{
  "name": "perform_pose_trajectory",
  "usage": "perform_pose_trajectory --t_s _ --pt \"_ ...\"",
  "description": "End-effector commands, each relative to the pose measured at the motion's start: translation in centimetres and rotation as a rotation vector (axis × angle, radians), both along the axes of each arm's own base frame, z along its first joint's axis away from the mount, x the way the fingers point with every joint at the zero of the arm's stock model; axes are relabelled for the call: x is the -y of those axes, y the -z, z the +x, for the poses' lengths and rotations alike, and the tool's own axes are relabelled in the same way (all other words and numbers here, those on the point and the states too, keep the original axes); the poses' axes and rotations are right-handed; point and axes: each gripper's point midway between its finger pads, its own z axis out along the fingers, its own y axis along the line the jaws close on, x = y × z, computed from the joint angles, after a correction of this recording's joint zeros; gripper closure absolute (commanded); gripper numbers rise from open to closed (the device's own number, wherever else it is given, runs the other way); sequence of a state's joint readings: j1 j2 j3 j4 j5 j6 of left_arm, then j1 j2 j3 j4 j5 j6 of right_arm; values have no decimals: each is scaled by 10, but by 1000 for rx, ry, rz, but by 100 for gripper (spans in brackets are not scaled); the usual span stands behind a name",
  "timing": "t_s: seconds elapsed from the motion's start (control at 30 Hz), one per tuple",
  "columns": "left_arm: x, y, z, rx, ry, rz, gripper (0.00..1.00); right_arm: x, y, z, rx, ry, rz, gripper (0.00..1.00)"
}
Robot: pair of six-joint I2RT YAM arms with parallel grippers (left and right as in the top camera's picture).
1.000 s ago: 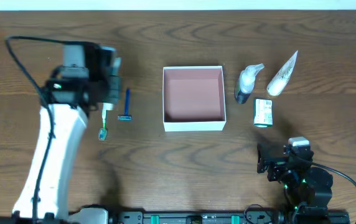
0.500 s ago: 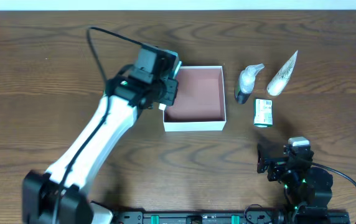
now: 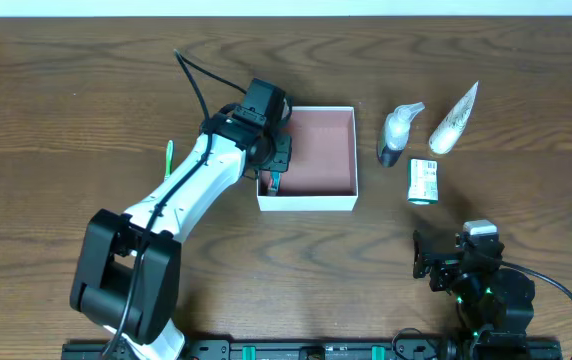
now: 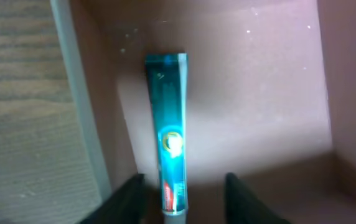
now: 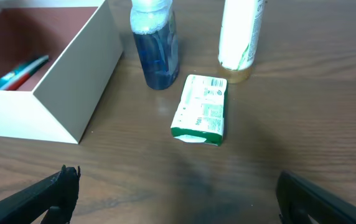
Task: Pack container
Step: 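Carry toothpaste with left gripper into the box and release, then grasp the green toothbrush with the left gripper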
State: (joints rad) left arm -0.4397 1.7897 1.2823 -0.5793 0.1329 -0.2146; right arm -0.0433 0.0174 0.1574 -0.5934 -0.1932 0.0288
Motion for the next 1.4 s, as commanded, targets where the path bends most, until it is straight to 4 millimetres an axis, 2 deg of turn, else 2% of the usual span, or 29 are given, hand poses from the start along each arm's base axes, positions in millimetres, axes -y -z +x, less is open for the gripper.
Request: perform_pose_trajectory --t_s 0.0,0.13,0.2,0.27,0.37,0.4,0.47,0.5,0.57,0.63,0.73,0.93,1.1,1.23,1.37 --pt "1 -25 -1 40 -15 -40 48 -2 0 0 6 -19 -14 1" --pt "-2 -74 -11 119 -8 -90 32 -2 0 0 6 -19 -14 1" --pt "-8 -102 -22 173 11 -101 11 -2 0 0 6 -19 -14 1" --pt "-22 -125 -32 236 54 -60 10 -2 0 0 6 -19 -15 1" --pt "-68 -146 -42 311 -7 103 10 -2 0 0 6 -19 -14 1" --pt "-94 -150 -45 322 -71 193 8 -2 0 0 6 -19 -15 1" --pt "-128 -150 -49 309 -154 302 7 -2 0 0 6 -19 -14 1" --pt "-146 -146 -52 284 -195 343 5 -2 0 0 6 -19 -15 1" --pt "-167 -133 -54 222 -247 372 0 -2 0 0 6 -19 -14 1" --pt "-187 -115 -54 153 -295 396 2 -2 0 0 6 -19 -14 1" --pt "-205 -83 -51 39 -334 390 2 -2 0 0 6 -19 -15 1" --pt "-222 -13 -48 -197 -285 364 2 -2 0 0 6 -19 -14 1" --pt "-222 31 -46 -310 -236 299 7 -2 0 0 6 -19 -15 1" --pt "-218 50 -32 -296 -199 266 13 -2 0 0 6 -19 -14 1" --pt "-219 60 -19 -263 -198 266 22 -2 0 0 6 -19 -15 1"
